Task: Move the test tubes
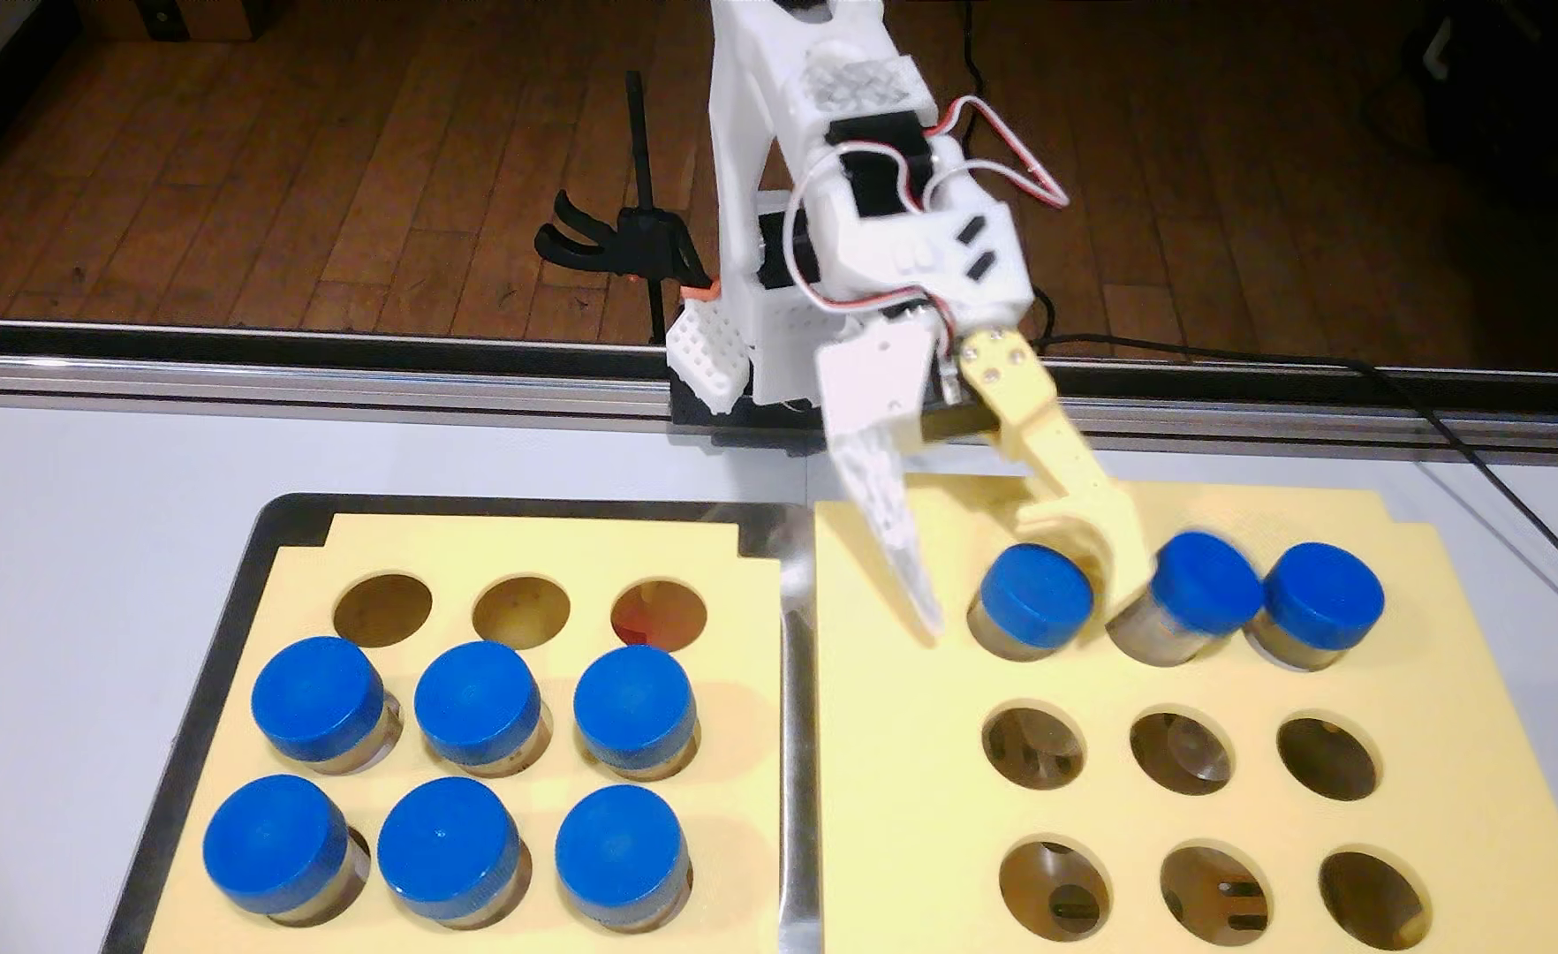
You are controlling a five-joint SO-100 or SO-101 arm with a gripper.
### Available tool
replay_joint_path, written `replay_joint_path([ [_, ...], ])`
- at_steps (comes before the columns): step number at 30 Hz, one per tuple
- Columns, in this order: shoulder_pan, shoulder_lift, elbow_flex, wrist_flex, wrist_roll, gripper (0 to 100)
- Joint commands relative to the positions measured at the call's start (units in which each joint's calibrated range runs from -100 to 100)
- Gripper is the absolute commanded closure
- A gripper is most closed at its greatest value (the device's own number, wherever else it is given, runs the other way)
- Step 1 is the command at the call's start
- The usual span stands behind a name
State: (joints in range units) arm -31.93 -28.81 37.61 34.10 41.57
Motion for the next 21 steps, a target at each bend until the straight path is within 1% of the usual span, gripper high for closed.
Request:
replay_joint_path([
  [1, 4.10, -0.58, -8.06, -1.06, -0.05, 64],
  [5, 11.36, -2.06, -10.60, -0.96, 1.37, 64],
  [6, 13.14, -3.10, -10.06, -0.96, 1.73, 64],
  [7, 17.37, -5.62, -8.79, -0.58, 2.62, 64],
  [11, 24.85, -7.18, -4.25, -0.87, 4.77, 64],
  [16, 25.52, -0.24, -4.70, -1.45, 5.66, 64],
  [21, 25.07, 6.28, -4.97, -13.02, 5.86, 64],
])
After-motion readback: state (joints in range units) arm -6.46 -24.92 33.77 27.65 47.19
